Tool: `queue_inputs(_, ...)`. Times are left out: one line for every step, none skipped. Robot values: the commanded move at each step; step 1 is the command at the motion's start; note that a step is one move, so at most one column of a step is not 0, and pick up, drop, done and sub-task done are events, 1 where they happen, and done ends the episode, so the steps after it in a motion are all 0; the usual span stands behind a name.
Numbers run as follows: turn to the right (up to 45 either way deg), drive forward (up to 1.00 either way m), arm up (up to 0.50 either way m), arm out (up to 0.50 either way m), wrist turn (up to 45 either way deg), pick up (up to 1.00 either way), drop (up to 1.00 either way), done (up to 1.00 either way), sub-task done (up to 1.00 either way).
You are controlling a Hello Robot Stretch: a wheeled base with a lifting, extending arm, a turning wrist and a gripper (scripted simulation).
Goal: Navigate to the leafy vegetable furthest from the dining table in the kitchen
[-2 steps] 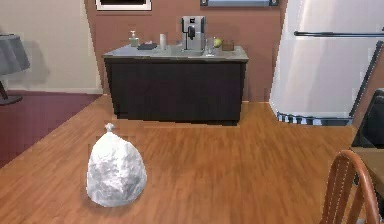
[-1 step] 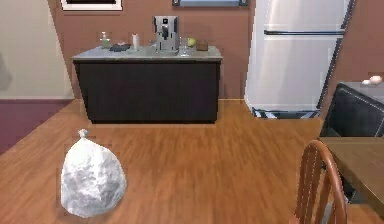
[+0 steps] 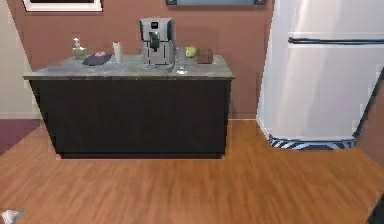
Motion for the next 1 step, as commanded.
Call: queue_inputs(9.0, 0.00, 0.00, 0.00, 0.0, 0.00, 0.00, 0.00, 0.00)
